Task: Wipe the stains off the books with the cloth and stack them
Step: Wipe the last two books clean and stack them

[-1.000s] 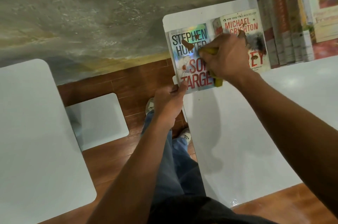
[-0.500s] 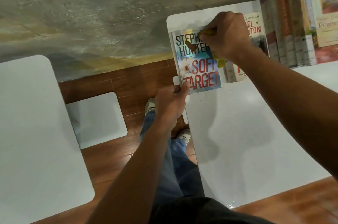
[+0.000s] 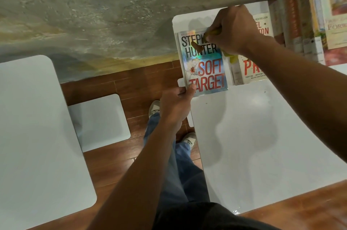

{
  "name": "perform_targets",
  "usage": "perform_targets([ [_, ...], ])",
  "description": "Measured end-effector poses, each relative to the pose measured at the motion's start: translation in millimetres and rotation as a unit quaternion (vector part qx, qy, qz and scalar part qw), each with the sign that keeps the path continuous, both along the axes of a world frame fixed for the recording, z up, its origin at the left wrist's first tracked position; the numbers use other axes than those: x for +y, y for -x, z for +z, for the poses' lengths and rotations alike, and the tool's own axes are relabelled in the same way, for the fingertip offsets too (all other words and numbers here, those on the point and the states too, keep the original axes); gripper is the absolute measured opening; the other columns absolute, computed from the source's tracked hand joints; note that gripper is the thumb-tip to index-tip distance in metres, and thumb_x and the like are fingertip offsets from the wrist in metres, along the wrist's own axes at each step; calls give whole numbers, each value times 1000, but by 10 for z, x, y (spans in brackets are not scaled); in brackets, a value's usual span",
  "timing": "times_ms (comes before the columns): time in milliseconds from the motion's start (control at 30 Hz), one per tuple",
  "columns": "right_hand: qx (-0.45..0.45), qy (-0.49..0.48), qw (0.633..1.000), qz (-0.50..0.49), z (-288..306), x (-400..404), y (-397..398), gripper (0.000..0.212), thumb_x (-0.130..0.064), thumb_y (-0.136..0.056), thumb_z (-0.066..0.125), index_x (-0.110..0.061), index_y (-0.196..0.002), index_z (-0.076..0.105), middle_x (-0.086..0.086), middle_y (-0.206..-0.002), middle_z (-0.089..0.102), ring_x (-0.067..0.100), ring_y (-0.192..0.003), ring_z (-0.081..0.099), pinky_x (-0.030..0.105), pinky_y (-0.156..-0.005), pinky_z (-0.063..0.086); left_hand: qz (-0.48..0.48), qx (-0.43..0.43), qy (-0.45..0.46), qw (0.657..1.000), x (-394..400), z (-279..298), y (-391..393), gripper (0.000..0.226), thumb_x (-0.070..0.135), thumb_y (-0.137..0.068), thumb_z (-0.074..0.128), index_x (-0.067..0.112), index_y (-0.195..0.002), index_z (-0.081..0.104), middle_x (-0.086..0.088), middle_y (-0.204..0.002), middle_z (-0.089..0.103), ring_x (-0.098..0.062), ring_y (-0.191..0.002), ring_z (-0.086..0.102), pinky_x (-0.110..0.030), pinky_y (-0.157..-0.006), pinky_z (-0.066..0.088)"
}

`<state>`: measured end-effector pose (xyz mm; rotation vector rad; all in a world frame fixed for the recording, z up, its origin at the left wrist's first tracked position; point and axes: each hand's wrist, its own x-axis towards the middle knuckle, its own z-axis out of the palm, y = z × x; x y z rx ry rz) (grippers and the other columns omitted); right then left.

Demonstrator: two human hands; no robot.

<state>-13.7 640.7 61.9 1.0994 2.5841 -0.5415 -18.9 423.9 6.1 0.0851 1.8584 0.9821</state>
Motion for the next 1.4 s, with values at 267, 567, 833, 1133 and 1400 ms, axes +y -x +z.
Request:
perform_targets([
  [267,-41,-41,997,42,-61,-38,31,30,-37,-92,69,-15,-111,73,3,-106,73,16,-77,61,21,-52,40,-5,7,-3,1000,-13,-3,-2,39,47,-92,64,19,-119,70,17,-97,65,-5,-79,67,-24,-79,58],
  [567,-37,1,999,23,-95,-78,-18,29,-40,-92,68,-17,-109,75,-1,-106,72,11,-67,58,18,-57,43,-3,-9,1,1000,-7,-7,3,39,48,-92,65,21,-120,70,16,-100,67,-4,-79,66,-22,-78,56],
  [833,-19,13,1000,6,-71,-84,-7,30,-41,-91,68,-20,-112,76,-3,-109,73,13,-78,62,16,-59,41,4,-15,7,1000,2,0,17,39,48,-92,64,21,-119,71,12,-108,71,-4,-77,64,-16,-69,49],
  [1133,-32,20,999,17,-40,-155,21,33,-41,-90,70,-20,-114,74,0,-111,73,13,-74,63,17,-56,41,-3,-8,16,1000,7,-15,7,39,51,-91,63,22,-115,72,13,-105,71,-7,-78,66,-18,-71,51],
  [1400,-47,26,998,33,-28,-205,20,32,-39,-91,70,-19,-116,73,1,-112,73,16,-76,67,20,-59,49,-6,-11,10,1000,-5,-21,14,38,50,-92,64,22,-116,72,11,-109,72,-4,-77,65,-17,-69,49],
])
